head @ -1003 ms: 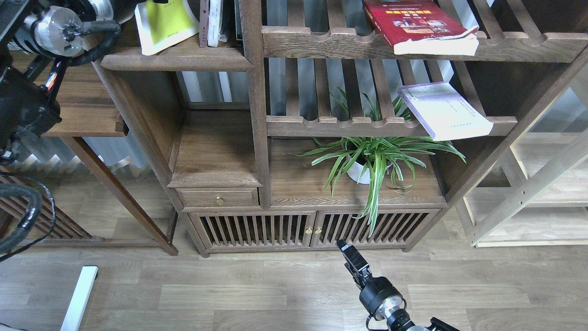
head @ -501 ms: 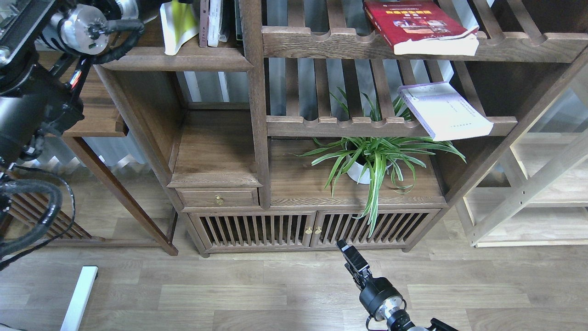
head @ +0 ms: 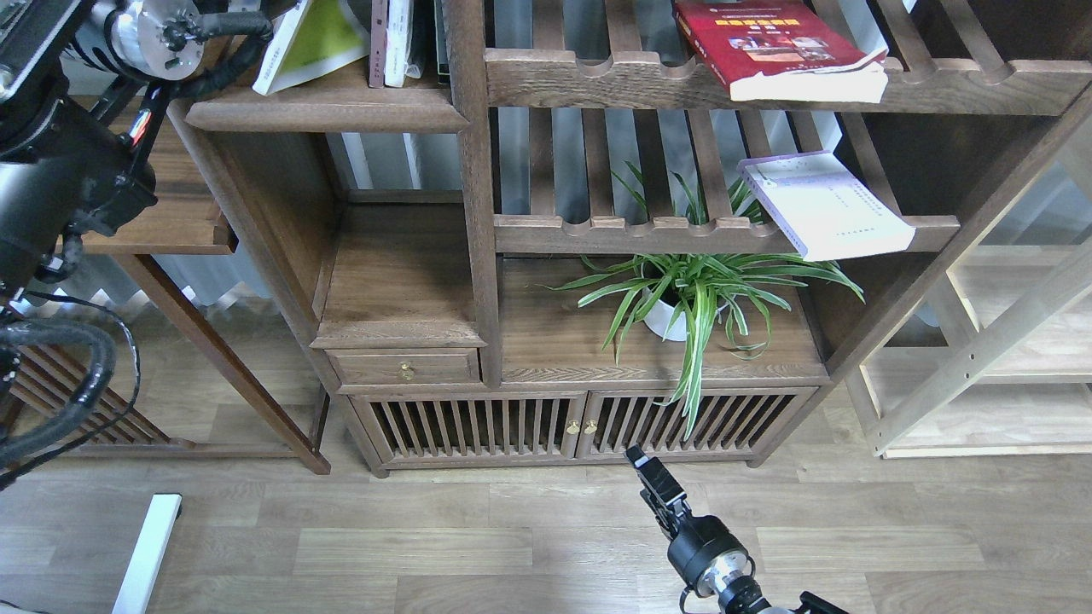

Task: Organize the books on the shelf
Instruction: 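Insert the yellow book upright into the top shelf with left gripper, then release the yellow book and withdraw the left gripper downward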

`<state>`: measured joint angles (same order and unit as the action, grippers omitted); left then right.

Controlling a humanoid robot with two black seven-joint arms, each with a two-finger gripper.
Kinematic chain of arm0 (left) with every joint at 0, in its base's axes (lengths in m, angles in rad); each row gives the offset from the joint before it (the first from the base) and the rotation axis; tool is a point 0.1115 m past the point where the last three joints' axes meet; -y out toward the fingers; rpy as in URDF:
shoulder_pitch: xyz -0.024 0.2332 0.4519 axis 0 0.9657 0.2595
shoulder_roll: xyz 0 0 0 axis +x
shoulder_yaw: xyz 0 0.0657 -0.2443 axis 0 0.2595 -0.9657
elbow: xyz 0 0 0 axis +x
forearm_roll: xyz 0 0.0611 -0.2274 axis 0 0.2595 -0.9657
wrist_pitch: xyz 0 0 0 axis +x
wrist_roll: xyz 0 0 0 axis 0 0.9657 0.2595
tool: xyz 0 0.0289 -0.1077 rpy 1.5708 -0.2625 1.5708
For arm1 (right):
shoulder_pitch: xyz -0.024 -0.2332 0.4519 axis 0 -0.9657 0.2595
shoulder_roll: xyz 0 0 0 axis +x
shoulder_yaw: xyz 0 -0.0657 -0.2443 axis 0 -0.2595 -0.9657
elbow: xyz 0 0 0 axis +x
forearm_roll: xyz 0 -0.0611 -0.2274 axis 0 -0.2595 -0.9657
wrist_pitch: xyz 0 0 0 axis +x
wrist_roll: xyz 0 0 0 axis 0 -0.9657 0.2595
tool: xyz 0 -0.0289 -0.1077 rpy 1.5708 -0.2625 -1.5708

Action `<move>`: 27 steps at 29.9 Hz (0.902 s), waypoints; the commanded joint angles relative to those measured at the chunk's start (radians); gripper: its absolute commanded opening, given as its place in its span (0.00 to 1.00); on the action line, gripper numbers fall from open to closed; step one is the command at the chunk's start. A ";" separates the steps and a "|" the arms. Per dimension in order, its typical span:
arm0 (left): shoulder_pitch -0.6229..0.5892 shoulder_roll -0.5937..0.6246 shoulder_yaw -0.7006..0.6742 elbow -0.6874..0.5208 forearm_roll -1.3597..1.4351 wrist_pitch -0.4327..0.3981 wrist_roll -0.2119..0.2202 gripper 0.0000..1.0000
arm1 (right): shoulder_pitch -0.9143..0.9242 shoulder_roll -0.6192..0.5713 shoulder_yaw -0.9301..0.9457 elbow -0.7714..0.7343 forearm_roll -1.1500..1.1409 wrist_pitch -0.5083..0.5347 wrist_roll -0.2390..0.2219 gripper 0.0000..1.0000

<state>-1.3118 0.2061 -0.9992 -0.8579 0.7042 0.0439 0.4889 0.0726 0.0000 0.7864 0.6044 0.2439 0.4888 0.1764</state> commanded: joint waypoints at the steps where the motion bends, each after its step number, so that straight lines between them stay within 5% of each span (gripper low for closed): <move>1: -0.001 0.006 -0.002 -0.026 0.000 0.005 0.000 0.56 | -0.002 0.000 0.000 0.000 0.000 0.000 0.000 0.99; 27: 0.255 0.180 -0.038 -0.415 -0.012 0.099 0.000 0.66 | 0.012 0.000 0.000 -0.017 0.057 0.000 -0.003 0.99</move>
<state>-1.1038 0.3758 -1.0207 -1.2092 0.6917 0.1158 0.4885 0.0825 0.0000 0.7839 0.5874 0.2997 0.4886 0.1732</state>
